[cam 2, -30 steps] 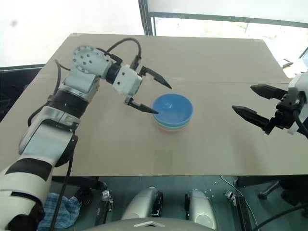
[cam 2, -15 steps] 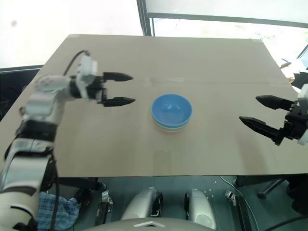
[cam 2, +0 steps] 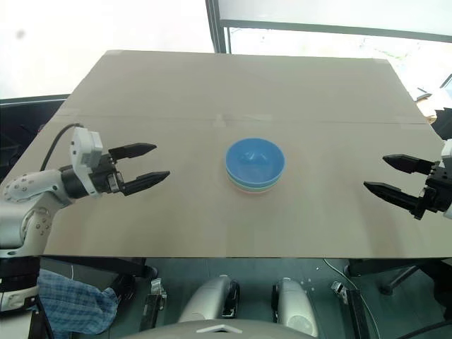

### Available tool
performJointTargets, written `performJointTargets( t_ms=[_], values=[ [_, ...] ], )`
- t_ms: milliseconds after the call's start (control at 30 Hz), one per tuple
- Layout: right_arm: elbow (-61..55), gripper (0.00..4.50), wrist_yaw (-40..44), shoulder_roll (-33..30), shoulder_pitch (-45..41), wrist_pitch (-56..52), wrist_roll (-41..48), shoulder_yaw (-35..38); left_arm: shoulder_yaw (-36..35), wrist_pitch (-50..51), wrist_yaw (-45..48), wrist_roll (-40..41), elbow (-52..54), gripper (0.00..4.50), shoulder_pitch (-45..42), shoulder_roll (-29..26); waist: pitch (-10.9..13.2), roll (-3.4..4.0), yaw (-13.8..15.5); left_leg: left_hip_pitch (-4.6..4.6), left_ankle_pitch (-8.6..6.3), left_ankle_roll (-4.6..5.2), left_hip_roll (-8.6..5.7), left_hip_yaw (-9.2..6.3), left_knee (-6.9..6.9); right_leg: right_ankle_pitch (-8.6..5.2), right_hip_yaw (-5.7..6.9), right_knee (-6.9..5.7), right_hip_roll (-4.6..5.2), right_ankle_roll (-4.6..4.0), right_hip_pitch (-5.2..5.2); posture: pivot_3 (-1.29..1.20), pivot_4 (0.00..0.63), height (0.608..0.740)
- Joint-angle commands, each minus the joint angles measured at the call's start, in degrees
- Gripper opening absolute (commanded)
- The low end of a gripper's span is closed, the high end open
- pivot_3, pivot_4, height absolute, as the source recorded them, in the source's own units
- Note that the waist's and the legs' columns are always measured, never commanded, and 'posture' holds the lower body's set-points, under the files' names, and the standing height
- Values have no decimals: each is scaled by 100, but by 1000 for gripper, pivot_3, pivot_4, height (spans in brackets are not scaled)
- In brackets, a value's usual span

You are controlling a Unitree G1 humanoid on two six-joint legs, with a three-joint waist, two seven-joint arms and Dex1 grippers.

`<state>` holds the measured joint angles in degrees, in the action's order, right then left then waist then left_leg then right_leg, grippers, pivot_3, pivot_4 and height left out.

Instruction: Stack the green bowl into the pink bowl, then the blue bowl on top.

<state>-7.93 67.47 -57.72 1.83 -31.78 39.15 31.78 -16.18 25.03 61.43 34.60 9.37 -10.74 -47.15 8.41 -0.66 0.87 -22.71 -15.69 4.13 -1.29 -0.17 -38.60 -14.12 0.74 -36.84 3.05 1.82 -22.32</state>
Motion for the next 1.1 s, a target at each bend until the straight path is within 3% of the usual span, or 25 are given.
performJointTargets(
  t_ms=[33,1100],
  values=[
    [13,4500,112,-123,-119,103,-31,21,-210,132,-112,182,324,4446,18,-73,0,1,1,0,1,-1,0,0,6,1,0,1,0,3,-3,0,150,740],
    [-357,4500,-123,-107,-14,-260,81,214,224,-285,94,-193,-72,4446,-519,14,-4,7,2,-7,4,-6,-2,3,24,0,-2,6,2,1,-15,0,150,740]
  ],
)
